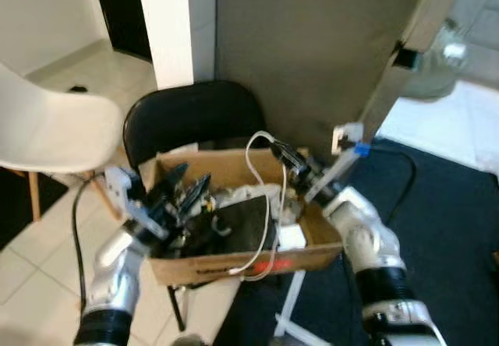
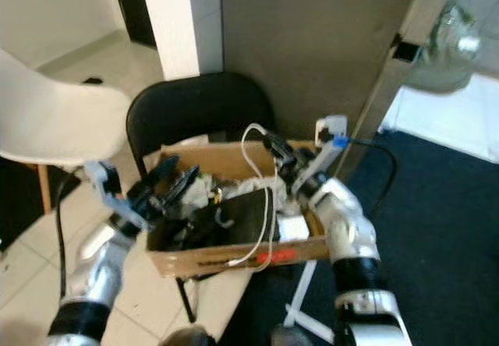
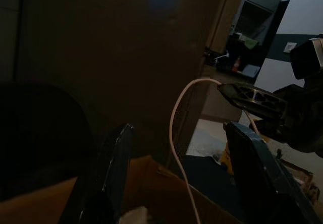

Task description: Picking trash to rubbish bin

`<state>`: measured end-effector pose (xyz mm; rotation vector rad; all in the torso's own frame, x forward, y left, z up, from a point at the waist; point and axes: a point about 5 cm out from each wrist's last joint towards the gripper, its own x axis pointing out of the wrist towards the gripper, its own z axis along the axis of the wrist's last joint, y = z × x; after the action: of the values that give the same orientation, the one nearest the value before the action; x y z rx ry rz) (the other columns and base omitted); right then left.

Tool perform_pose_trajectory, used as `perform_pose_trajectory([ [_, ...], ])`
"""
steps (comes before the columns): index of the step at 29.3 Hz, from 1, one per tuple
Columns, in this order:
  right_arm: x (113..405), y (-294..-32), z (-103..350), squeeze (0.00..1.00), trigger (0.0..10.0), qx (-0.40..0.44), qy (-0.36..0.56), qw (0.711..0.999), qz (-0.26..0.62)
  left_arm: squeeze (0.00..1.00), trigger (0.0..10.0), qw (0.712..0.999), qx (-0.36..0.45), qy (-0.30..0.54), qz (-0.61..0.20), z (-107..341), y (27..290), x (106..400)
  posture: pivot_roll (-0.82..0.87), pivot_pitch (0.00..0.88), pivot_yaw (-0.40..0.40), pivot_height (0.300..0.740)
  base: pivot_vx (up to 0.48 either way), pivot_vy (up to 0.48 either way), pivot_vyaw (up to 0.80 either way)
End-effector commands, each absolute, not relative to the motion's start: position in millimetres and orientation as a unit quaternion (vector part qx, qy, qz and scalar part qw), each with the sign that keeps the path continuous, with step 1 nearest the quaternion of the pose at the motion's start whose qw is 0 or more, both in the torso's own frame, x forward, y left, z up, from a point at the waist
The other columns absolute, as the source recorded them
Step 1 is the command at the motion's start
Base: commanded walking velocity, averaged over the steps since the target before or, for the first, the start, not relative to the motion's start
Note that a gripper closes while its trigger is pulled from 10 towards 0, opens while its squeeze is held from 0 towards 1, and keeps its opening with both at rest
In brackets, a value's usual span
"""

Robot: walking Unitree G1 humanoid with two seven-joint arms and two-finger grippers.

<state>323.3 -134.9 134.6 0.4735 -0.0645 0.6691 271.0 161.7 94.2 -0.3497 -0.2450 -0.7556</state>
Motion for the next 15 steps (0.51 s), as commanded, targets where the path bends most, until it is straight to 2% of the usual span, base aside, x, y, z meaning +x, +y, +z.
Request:
perform_pose_trajectory([
  [1,323.3,-138.3,135.5,0.0,10.0,0.224,-0.032,0.919,0.322,0.0,10.0,0.906,-0.168,-0.115,-0.372,95.0,159.8,271.3,0.01,0.0,-0.027,0.74,0.48,0.0,0.0],
  [6,323.2,-138.5,135.3,0.0,10.0,0.224,-0.032,0.919,0.322,0.0,10.0,0.907,-0.172,-0.115,-0.368,94.8,159.6,271.6,0.01,0.0,-0.025,0.74,0.45,0.0,0.0],
  [15,323.0,-138.3,138.3,0.0,10.0,0.208,-0.034,0.921,0.329,0.0,10.0,0.907,-0.171,-0.114,-0.367,95.0,160.0,272.3,0.01,0.0,-0.027,0.74,0.0,0.0,0.0],
])
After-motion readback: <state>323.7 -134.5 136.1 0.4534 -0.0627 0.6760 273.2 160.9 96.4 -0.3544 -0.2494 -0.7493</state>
